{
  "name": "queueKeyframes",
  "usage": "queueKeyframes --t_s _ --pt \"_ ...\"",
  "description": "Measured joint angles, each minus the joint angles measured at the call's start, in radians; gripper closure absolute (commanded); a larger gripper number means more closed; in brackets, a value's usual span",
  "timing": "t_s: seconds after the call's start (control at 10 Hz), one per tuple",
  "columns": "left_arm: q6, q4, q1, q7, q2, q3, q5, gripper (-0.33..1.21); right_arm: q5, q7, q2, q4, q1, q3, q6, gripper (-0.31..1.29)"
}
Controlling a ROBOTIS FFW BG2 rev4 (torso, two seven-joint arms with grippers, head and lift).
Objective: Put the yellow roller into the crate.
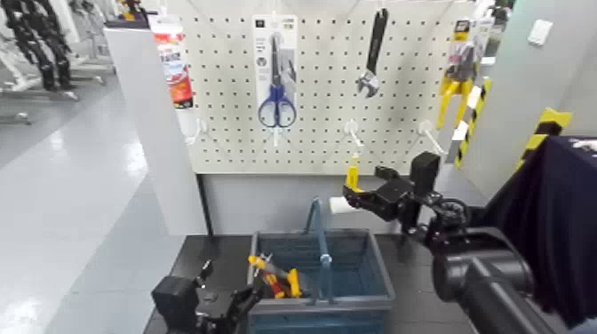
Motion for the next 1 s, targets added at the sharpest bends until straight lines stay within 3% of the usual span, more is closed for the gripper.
queueKeyframes --t_s 0.3,0.4,0.7,0.8,1.0 --pt "-0.002 0.001 -0.006 0.000 0.005 -0.007 0.000 0.17 -0.016 0.010 0.011 0.064 -0.036 0.012 -0.026 0.15" --pt "-0.003 0.002 -0.008 0.000 0.006 -0.009 0.000 0.17 -0.017 0.012 0.014 0.079 -0.046 0.016 -0.030 0.22" --pt "-0.007 0.003 -0.012 -0.001 0.011 -0.013 0.003 0.17 -0.017 0.017 0.019 0.102 -0.059 0.020 -0.032 0.86" --pt "-0.008 0.003 -0.012 -0.002 0.012 -0.013 0.004 0.17 -0.017 0.020 0.020 0.103 -0.060 0.020 -0.030 1.00" --pt "-0.009 0.003 -0.012 -0.002 0.014 -0.015 0.006 0.17 -0.017 0.019 0.020 0.103 -0.061 0.020 -0.024 1.12"
